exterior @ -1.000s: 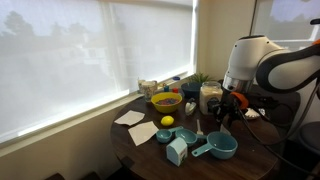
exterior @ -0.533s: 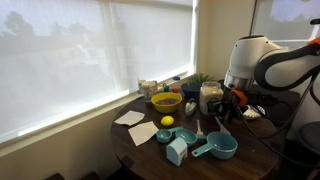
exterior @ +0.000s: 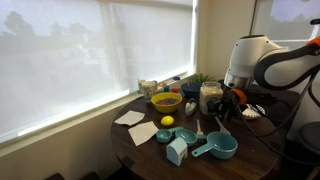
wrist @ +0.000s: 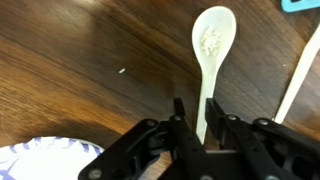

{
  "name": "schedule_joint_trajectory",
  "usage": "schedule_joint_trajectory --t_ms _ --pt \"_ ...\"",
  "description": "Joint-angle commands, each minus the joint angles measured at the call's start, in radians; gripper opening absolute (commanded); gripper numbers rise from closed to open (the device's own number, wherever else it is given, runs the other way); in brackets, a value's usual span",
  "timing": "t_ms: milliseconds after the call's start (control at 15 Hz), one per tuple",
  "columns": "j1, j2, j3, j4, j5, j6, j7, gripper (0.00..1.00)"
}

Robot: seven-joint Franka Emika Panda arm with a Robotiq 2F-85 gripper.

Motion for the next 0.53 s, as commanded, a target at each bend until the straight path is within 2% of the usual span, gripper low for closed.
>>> schedule_joint_trajectory --t_ms 0,267,467 --pt "-0.001 0.018 0.001 0.013 -0.023 0.033 0.009 0.33" --pt "0.004 0.040 0.004 0.030 -0.024 0.048 0.002 0.40" --pt "0.010 0.061 0.007 0.041 -0.023 0.058 -0.003 0.42"
